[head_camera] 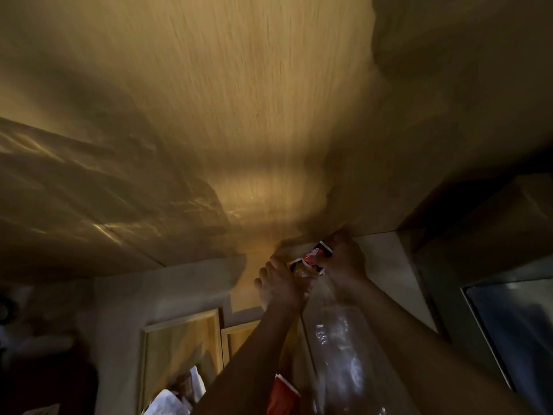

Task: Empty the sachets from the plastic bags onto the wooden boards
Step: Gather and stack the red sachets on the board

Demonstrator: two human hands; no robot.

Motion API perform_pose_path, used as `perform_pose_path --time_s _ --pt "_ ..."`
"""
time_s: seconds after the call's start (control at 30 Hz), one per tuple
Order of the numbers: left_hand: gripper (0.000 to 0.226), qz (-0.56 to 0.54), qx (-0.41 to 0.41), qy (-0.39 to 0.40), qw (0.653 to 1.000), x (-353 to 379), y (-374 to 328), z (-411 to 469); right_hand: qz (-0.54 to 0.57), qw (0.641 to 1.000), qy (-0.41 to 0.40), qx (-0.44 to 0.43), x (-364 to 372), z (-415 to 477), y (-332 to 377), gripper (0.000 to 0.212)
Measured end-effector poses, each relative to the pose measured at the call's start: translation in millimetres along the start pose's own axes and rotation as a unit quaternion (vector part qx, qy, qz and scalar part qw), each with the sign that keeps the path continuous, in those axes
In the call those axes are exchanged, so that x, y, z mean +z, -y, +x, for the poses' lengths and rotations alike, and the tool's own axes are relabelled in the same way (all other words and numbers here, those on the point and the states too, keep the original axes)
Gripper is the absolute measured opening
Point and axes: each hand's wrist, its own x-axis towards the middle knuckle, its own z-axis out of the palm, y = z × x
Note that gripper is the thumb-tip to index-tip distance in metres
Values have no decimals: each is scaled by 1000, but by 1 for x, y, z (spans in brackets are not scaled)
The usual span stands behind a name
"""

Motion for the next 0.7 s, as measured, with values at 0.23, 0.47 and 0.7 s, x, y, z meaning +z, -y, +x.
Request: perform_pose_path --time_s 0.23,0.47,0.7 --pt "52 -64 28 3 998 3 7 6 -15 1000 14 15 3 7 -8 47" --pt "25 -167 22 40 985 -18 18 -8 161 987 2 -26 -9 -7 -5 9" --pt "24 -329 3 -17 944 -70 47 -39 307 951 4 -26 -32 -41 11 10"
